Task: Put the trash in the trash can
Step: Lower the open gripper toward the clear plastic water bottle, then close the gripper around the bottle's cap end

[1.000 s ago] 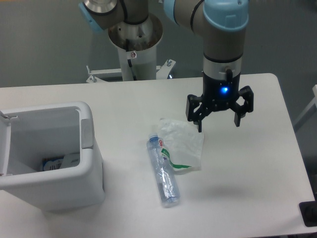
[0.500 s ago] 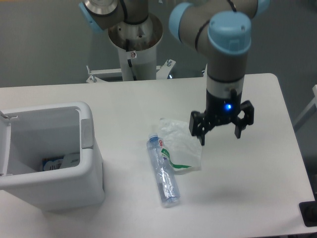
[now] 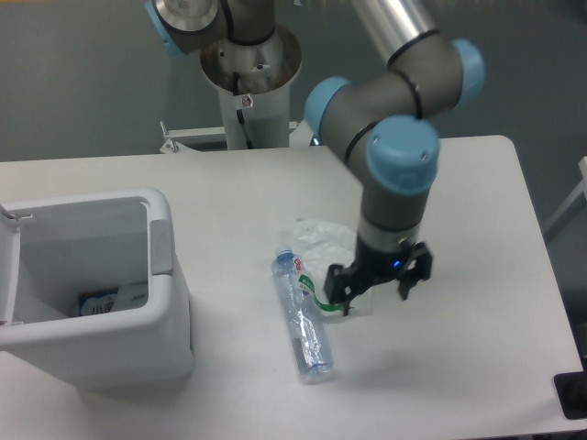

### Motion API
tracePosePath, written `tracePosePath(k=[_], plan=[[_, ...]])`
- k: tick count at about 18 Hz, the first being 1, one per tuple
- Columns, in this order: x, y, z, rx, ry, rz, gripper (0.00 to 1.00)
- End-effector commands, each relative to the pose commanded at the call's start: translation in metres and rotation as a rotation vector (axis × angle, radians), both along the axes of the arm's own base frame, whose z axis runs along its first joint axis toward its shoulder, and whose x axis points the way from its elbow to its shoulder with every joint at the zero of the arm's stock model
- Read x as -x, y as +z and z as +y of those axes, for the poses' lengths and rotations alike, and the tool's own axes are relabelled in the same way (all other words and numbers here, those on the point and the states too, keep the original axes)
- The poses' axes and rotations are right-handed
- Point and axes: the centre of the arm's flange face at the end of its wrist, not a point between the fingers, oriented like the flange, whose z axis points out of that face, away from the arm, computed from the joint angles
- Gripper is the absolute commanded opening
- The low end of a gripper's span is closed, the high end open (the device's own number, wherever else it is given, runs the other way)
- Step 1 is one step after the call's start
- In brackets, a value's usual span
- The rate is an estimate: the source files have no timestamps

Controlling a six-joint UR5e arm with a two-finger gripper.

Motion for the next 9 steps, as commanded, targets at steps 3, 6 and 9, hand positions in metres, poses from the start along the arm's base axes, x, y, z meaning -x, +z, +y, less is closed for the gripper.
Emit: tracePosePath(k=[3,6,9], plan=[[-0.009,-0.024,0.017,0.007,-0.025,-0.011,1.0],[-0.006,-0.053,0.024,0.017,-0.031,-0.022,1.0],[-0.011,-0.073,0.03,0.027,-0.042,-0.034,1.0]])
